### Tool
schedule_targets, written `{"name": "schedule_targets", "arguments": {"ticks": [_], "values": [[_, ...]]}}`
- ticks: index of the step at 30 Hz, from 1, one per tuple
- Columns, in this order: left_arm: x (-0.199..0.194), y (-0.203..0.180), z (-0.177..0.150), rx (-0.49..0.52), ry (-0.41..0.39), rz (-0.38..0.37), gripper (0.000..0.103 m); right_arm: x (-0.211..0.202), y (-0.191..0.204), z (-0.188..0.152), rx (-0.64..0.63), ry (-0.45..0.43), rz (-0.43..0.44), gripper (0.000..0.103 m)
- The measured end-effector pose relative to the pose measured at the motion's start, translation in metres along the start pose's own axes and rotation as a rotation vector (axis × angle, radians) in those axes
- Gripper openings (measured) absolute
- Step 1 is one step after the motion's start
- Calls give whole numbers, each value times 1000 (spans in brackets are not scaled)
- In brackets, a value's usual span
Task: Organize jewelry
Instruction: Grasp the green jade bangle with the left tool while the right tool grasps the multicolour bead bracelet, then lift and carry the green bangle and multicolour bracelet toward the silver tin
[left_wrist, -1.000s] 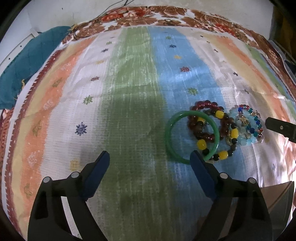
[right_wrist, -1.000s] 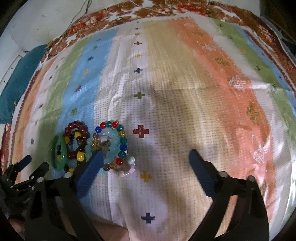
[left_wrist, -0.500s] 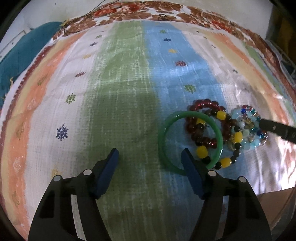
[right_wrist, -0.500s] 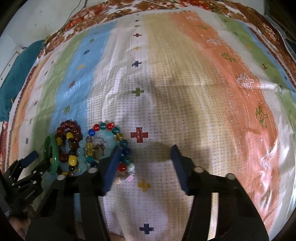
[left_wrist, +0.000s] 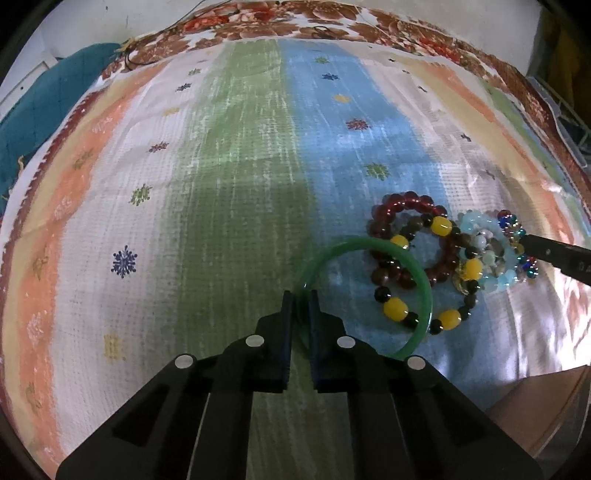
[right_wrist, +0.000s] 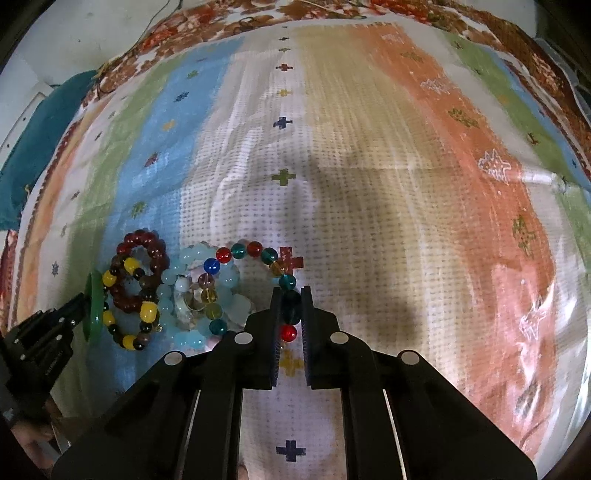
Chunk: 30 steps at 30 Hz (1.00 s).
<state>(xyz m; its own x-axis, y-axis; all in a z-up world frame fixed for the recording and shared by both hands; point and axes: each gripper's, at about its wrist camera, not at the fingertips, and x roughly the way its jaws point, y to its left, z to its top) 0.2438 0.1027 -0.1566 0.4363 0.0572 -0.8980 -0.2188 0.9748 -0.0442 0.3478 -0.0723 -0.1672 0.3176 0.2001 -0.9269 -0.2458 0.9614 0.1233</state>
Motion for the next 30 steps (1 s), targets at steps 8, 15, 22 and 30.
{"name": "schedule_targets", "arguments": {"ticks": [8, 15, 22, 30], "values": [[-20, -5, -4, 25, -25, 3, 6, -17, 0, -5, -11, -20, 1, 10], [-37, -8, -5, 34, -44, 9, 6, -33, 10, -9, -50, -47, 3, 10], [-57, -9, -1, 21, -81, -3, 7, -52, 15, -12, -56, -84, 17, 10], [-74, -21, -1, 41, -118, 17, 7, -75, 21, -12, -69, -128, 31, 10]]}}
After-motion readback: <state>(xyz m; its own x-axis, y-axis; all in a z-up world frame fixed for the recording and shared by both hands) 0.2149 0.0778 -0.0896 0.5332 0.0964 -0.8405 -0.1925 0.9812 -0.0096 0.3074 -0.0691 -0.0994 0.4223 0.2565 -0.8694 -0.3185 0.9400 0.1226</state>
